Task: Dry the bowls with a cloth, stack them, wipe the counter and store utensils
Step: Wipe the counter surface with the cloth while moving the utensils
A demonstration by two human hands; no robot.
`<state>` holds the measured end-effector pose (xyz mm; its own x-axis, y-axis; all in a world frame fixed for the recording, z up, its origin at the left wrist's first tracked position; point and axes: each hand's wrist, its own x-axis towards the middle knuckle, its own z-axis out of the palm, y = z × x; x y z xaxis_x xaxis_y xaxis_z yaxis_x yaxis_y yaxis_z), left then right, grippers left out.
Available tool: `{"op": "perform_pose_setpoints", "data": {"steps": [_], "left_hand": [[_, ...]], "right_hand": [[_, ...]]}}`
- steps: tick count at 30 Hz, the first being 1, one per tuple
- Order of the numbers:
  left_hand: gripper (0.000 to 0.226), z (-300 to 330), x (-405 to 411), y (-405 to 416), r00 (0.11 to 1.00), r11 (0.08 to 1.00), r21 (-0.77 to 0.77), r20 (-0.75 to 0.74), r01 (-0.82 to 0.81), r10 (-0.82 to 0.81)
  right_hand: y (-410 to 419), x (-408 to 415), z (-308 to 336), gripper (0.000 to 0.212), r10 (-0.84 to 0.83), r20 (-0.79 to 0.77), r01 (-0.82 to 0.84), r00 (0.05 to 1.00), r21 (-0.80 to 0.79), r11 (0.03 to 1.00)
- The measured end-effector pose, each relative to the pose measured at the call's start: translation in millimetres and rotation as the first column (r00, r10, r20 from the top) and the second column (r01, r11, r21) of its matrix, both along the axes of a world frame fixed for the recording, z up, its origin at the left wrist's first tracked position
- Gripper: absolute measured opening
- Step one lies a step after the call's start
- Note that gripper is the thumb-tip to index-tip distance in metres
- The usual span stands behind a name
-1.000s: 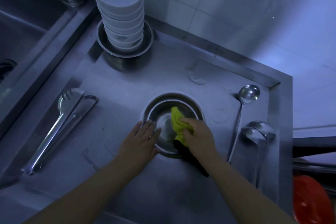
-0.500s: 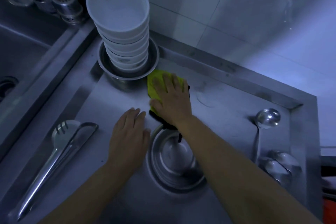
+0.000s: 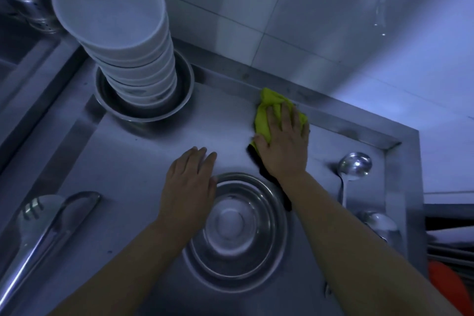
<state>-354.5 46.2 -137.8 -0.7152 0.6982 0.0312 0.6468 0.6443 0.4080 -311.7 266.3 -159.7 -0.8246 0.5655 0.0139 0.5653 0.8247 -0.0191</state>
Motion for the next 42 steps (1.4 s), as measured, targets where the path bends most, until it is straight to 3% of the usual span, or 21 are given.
{"op": "perform_pose_setpoints", "data": {"steps": [7, 9, 11, 13, 16, 19, 27, 42], "left_hand": [[0.048, 2.7, -7.6, 7.9, 1.0, 1.0, 0.019, -0.026, 0.018, -0.018], [0.049, 1.2, -11.0, 8.3, 1.0, 1.0, 0.031, -0.026, 0.006, -0.006], [0.049, -1.4, -13.3, 8.0, 0.999, 0.999, 0.041, -0.039, -0.005, 0.007], [0.048, -3.0, -15.0, 8.7, 0.998, 0.999, 0.038, -0.055, -0.011, 0.013], [0.05, -5.9, -17.5, 11.0, 0.998, 0.999, 0.024, -0.062, -0.025, 0.026], [0.047, -5.4, -15.4, 13.0, 0.998, 1.0, 0.007, -0.055, -0.018, 0.019], [0.045, 6.1, 14.3, 19.7, 0.999, 0.999, 0.034, -0.003, 0.038, -0.038], [0.045, 22.9, 77.0, -18.2, 0.993, 0.992, 0.049, -0.002, 0.12, -0.12]], "right_hand": [[-15.6, 11.3, 1.8, 0.068, -0.385, 0.028, 0.386, 0.923, -0.03, 0.922], [-31.9, -15.7, 1.1, 0.069, -0.28, 0.028, 0.281, 0.959, -0.058, 0.958], [-44.6, -47.1, -0.9, 0.069, -0.02, 0.013, 0.022, 1.0, -0.094, 0.995], [-48.1, -71.6, -3.2, 0.068, 0.215, 0.039, -0.21, 0.976, -0.102, 0.972], [-37.0, -76.0, -9.8, 0.069, 0.348, 0.057, -0.345, 0.936, -0.048, 0.937], [-13.1, -43.5, -11.0, 0.067, 0.297, -0.002, -0.297, 0.955, -0.022, 0.955], [9.1, 60.6, -0.1, 0.069, -0.088, 0.058, 0.09, 0.994, -0.05, 0.995], [-74.8, 179.0, 8.5, 0.074, -0.05, 0.066, 0.06, 0.997, -0.158, 0.986]]}}
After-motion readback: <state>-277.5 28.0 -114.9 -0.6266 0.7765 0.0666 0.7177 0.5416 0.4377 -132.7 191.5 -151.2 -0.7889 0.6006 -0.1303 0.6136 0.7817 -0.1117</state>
